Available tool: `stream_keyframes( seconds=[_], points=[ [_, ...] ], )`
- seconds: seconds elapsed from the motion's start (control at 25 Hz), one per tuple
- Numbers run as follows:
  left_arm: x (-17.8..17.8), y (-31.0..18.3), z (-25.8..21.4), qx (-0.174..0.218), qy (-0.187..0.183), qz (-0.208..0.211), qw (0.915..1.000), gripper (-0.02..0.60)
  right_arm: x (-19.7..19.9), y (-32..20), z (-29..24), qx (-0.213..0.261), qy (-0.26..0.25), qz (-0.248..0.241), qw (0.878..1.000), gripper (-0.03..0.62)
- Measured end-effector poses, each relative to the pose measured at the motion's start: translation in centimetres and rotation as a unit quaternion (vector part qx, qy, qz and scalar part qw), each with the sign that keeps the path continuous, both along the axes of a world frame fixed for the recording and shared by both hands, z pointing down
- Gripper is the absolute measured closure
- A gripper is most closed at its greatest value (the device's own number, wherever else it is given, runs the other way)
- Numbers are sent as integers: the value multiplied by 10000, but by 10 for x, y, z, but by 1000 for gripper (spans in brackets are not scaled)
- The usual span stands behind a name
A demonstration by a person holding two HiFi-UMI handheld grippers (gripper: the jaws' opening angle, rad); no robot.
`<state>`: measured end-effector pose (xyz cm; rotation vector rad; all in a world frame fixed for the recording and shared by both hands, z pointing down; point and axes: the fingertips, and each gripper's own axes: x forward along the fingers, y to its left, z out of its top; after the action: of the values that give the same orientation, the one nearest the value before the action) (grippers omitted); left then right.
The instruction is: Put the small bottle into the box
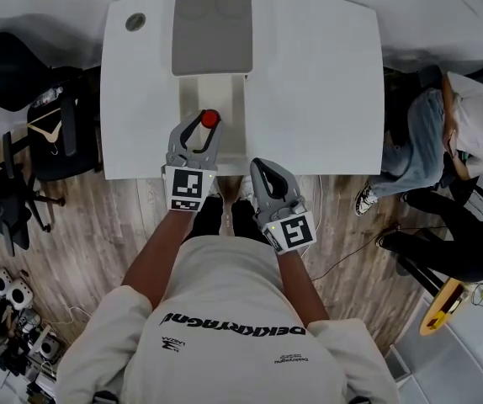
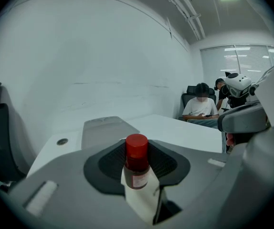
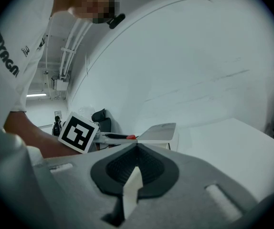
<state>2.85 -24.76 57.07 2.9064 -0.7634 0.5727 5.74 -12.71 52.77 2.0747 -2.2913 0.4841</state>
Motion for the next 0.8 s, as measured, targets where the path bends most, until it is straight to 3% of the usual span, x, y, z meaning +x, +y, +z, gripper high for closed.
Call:
stream_keyframes(
  seconds=[0.8],
  points=[
    [16,-18,25,-125,-253,74,9996,439,11,-9,9,-114,-23,60,9999,595]
  ],
)
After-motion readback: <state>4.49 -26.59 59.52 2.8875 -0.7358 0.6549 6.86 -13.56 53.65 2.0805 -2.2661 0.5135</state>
